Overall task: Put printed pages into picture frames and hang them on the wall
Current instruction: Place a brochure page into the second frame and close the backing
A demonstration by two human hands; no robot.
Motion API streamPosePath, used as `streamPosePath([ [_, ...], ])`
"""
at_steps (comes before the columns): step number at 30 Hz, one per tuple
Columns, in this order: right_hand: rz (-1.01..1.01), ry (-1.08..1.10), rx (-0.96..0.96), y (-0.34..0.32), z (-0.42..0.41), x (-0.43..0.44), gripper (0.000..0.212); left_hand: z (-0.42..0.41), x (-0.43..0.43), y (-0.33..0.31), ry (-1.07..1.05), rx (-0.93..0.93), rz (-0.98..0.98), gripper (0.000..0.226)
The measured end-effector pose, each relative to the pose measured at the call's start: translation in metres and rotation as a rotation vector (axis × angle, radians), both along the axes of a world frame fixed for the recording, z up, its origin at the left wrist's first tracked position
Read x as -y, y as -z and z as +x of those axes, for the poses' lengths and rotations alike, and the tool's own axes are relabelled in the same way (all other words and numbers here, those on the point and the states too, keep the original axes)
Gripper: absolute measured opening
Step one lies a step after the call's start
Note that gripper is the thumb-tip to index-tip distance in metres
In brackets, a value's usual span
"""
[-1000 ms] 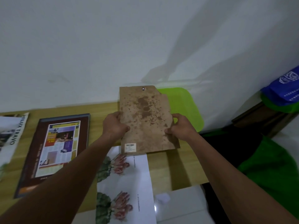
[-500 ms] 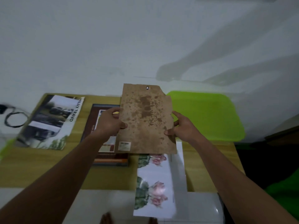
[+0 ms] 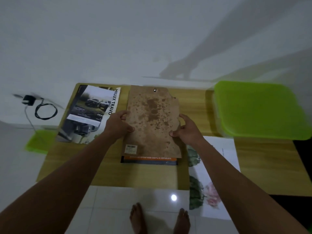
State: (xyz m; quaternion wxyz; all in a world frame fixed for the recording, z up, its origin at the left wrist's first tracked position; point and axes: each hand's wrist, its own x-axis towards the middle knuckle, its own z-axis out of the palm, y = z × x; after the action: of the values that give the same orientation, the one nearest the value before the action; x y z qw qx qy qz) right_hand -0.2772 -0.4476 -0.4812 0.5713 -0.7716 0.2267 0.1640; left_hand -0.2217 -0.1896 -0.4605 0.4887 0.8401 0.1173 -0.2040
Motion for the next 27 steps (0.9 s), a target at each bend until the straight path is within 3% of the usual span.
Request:
streamPosePath([
  [11,-0.2,-0.001,-0.02,0.037,0.002,-0.02,0.098,0.008,-0.011,0.045,0.154,0.069,0.169,0.084],
  [21,-0.249,-0.081,-0.08,0.041,-0.005,-0.021,0.101,0.001,-0.015,0.049,0.168,0.069,0.246,0.083],
  [27,-0.424,-0.151,-0.064,0.043,-0.012,-0.025,0.1,-0.003,-0.015,0.054,0.222,0.113,0.317,0.078],
])
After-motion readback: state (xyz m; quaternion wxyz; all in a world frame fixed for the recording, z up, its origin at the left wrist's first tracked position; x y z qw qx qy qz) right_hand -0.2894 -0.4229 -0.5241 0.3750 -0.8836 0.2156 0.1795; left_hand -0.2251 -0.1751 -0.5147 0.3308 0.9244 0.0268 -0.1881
